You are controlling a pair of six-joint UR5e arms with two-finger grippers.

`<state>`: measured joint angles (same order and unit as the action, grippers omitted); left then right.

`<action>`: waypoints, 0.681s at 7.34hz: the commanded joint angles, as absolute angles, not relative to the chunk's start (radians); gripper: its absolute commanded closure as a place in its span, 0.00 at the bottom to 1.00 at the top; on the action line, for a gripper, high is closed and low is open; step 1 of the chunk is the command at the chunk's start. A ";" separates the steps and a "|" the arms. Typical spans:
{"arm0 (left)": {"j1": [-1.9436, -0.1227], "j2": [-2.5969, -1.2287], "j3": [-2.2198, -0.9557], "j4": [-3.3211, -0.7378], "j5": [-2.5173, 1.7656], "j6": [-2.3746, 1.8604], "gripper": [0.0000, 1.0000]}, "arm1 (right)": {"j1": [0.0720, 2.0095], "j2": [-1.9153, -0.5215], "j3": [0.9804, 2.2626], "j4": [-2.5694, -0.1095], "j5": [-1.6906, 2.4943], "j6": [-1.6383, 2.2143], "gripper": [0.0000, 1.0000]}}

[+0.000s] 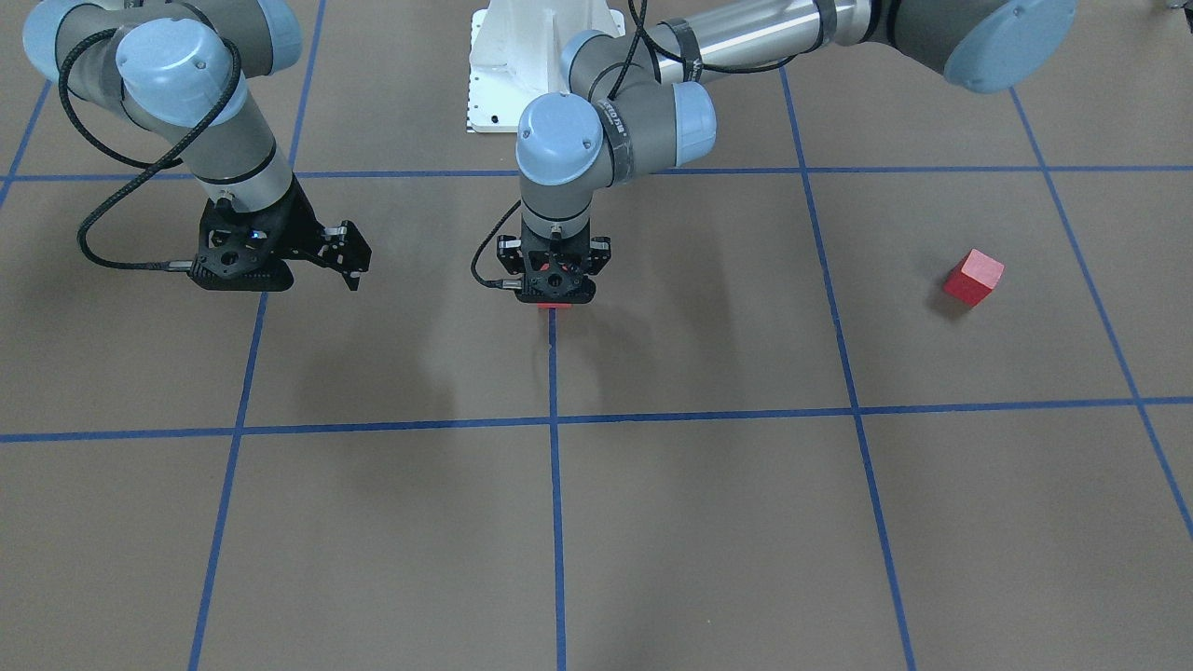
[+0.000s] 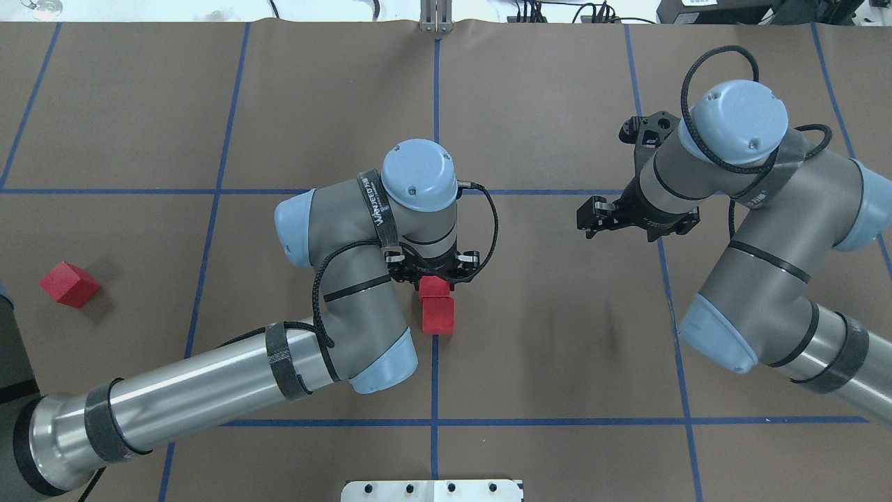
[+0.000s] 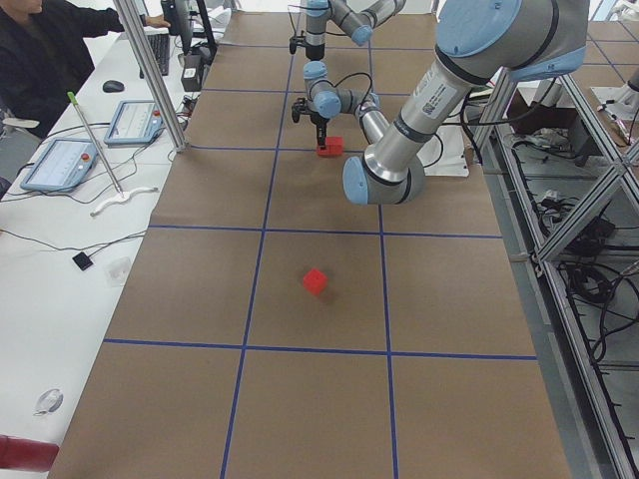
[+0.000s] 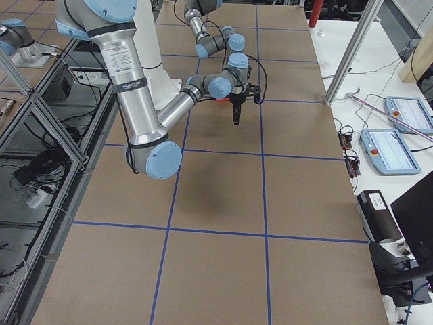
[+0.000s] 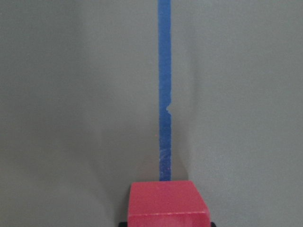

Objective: Form red blocks into L shape at center
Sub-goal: 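Lower the cube with the left gripper against the center cube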

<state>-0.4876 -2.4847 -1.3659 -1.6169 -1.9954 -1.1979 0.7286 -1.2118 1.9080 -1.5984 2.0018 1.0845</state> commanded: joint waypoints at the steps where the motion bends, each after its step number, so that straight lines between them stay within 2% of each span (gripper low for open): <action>1: -0.471 -2.485 -1.364 -1.617 -1.991 -1.221 0.57 | 0.729 -1.210 1.908 -1.598 2.002 1.088 0.01; 2: -0.469 -2.485 -1.364 -1.617 -1.990 -1.236 0.26 | 0.729 -1.212 1.910 -1.598 2.003 1.088 0.01; 3: -0.469 -2.485 -1.364 -1.618 -1.988 -1.241 0.00 | 0.729 -1.210 1.910 -1.598 2.002 1.089 0.01; 5: -0.475 -2.485 -1.373 -1.617 -1.988 -1.239 0.00 | 0.730 -1.210 1.911 -1.598 2.002 1.091 0.01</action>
<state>-0.4719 -2.4850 -1.3671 -1.6172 -1.9884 -1.2391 0.7290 -1.2105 1.9107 -1.5984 2.0027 1.0899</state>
